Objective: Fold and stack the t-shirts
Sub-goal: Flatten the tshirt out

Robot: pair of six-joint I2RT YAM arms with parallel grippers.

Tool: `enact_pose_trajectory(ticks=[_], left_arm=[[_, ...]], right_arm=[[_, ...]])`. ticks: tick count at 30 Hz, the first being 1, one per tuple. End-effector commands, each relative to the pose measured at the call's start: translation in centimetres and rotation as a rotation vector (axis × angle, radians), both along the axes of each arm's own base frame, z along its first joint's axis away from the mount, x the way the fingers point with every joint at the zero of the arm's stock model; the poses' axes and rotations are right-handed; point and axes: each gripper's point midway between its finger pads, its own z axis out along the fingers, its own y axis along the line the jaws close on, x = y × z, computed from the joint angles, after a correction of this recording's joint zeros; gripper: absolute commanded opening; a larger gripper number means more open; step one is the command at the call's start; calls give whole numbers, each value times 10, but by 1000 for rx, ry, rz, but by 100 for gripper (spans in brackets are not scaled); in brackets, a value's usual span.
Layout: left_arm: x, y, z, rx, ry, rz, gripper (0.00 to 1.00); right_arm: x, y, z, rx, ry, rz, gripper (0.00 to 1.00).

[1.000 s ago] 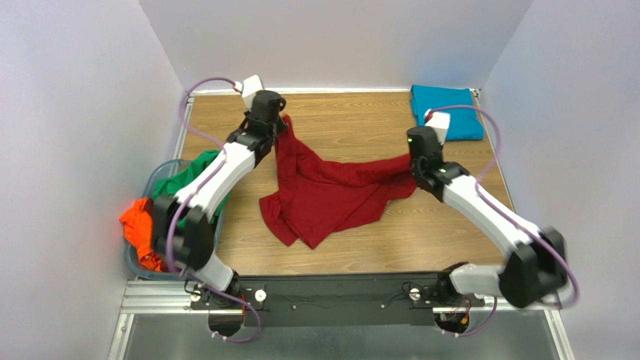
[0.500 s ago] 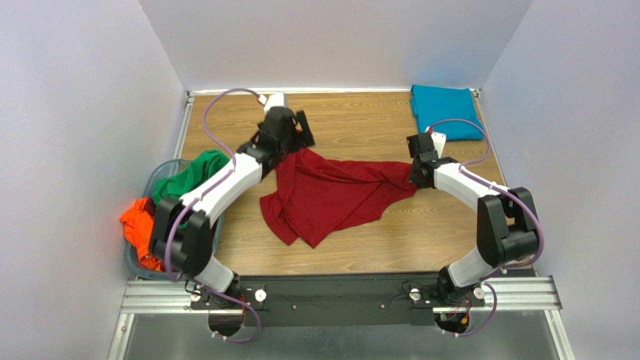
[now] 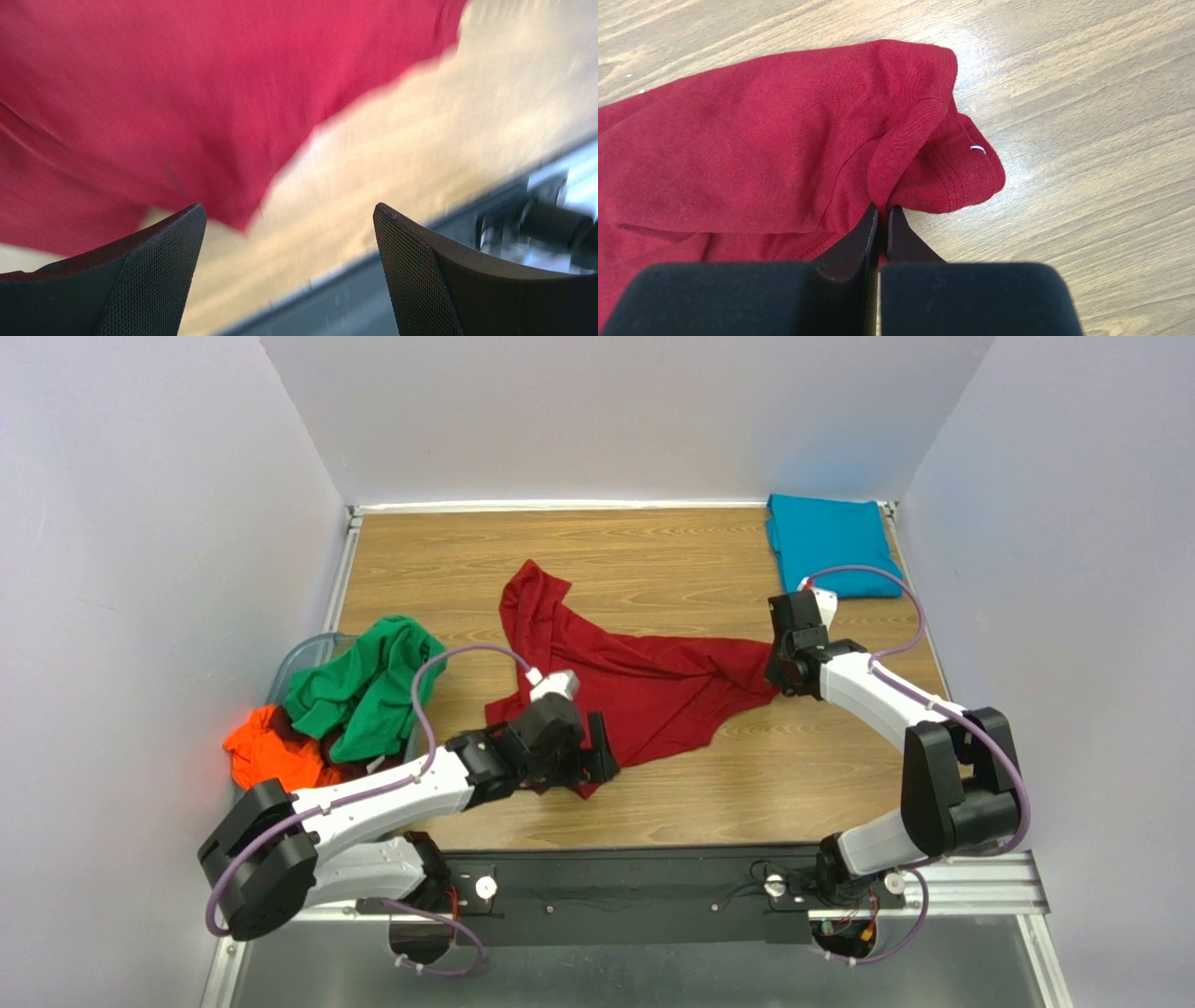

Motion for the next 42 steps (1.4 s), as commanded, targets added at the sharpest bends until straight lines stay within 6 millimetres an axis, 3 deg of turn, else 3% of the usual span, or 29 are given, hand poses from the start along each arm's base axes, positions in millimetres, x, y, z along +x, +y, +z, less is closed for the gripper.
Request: enact_pose_trajectory(ticks=[1,9,19,20,28,31,32,37,42], left_arm=[[-31,-12,-2,-59,99,7,96],[-44,-6,-31,15,168,10,86],[-40,9,-59,173,204,70,76],[-39,9,-61,179,205,72,70],[-37,12,-74,244,222,81,47],[-35,16,-77,269,219,98,16],[-34,15,-76,266,217,101,0],[-22,14,-65,255,164,141,0],[2,11,-22,186,28,195,0]], right_arm=[[-3,2,1,36,-18,-2,7],[-5,1,-2,32,-13,-6,7],[-7,-1,-4,19,-7,-10,7],[-7,-1,-4,21,-7,-9,7],[-7,-1,-3,24,-10,-4,7],[-8,0,-4,28,-7,0,7],[-8,0,-5,28,-6,0,7],[-7,2,-4,33,-8,10,8],[-5,6,-1,51,-18,25,8]])
